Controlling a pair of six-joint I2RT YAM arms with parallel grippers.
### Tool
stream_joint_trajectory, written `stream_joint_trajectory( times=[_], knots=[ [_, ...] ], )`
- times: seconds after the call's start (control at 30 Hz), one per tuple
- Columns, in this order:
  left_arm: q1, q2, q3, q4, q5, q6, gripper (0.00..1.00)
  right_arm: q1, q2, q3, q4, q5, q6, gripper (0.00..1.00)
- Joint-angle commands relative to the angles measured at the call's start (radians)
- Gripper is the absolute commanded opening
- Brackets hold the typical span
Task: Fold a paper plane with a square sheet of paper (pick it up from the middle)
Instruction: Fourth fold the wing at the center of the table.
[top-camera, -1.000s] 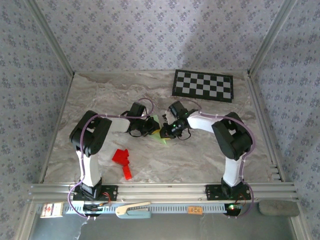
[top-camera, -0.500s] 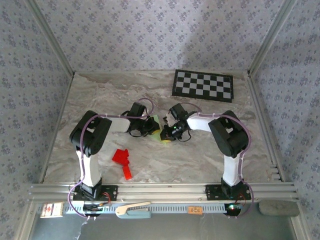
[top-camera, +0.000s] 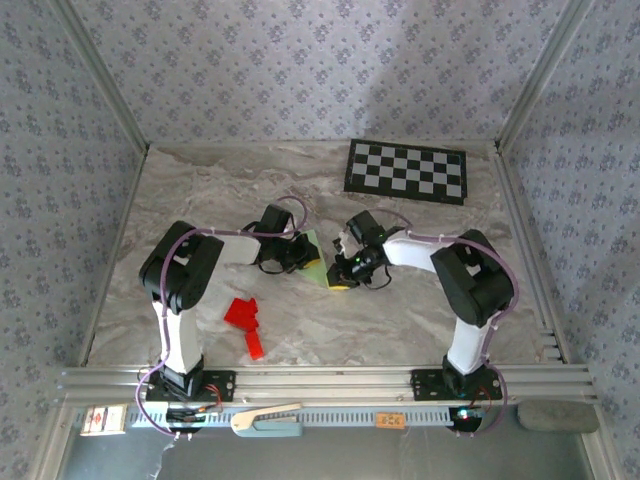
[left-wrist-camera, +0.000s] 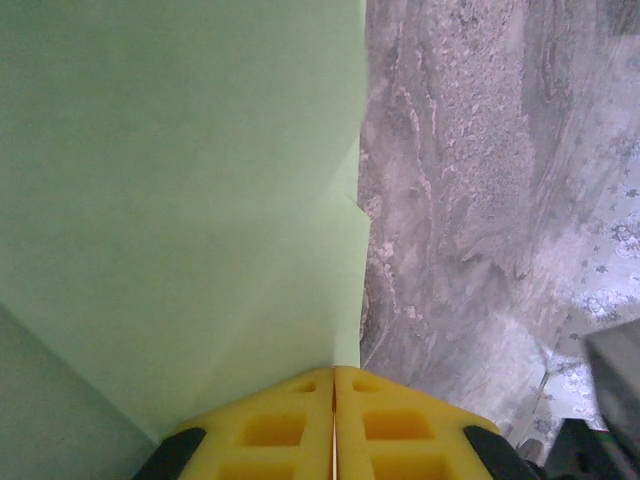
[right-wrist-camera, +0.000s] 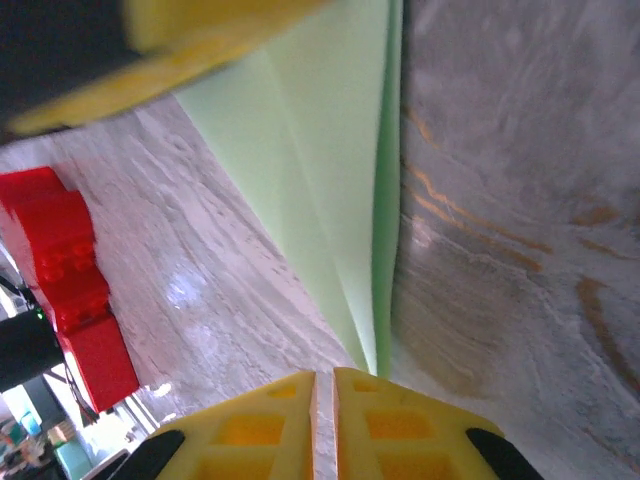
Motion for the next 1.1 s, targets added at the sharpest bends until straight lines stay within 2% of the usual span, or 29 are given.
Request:
stream_joint_trajectory(
  times=[0.0, 0.57, 0.7, 0.87, 1.07],
  knots=[
    [0.003, 0.043, -0.031, -0.149, -0.061, -0.027, 0.09, 0.005, -0.020, 0.065, -0.025, 0.070, -0.013, 0.14],
    [0.002, -0.016, -0.008, -0.109, -0.002, -0.034, 0.12, 0.026, 0.140, 0.123, -0.067, 0.172, -0.041, 0.12],
    [0.001, -0.060, 0.017, -0.121, -0.002, 0.017, 0.15, 0.026, 0.140, 0.107, -0.103, 0.200, -0.063, 0.12],
    [0.000, -0.077, 0.056, -0.175, -0.002, 0.148, 0.16, 0.023, 0.146, 0.102, -0.155, 0.208, -0.103, 0.11],
    [0.001, -0.063, 0.056, -0.184, -0.026, 0.182, 0.15, 0.023, 0.163, 0.112, -0.197, 0.223, -0.135, 0.11]
  ],
)
